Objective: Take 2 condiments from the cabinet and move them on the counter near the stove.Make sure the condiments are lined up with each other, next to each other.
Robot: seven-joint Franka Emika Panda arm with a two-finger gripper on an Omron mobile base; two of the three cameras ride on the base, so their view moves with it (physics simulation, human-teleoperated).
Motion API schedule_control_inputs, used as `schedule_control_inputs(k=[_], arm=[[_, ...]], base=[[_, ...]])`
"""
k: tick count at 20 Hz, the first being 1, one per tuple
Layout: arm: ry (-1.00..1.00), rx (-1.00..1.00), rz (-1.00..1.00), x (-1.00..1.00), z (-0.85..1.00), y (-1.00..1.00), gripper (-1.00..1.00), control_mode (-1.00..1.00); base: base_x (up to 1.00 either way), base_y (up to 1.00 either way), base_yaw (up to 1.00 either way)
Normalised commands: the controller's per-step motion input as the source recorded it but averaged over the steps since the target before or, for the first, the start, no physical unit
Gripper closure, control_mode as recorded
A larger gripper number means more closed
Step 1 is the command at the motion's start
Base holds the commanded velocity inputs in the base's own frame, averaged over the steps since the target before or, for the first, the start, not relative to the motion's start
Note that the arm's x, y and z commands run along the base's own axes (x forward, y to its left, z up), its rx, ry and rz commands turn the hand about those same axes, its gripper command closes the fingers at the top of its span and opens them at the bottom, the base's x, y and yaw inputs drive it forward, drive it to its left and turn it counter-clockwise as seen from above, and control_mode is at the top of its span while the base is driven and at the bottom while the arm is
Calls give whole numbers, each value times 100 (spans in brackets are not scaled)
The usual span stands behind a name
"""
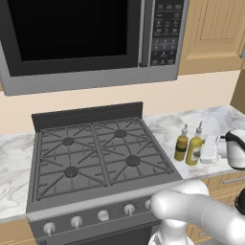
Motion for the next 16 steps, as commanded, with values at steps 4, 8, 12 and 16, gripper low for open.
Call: schedule_control_inputs(k=[4,8,12,16], arm=[[0,0,0,-14,7,-8,-100,-100],[0,0,-1,-18,23,-19,-100,-100],[-2,0,-2,-18,34,-13,-100,-100],[-1,0,-5,-36,34,-7,-100,-100]], base=[[0,0,0],[0,0,0],[0,0,0],[0,0,0]])
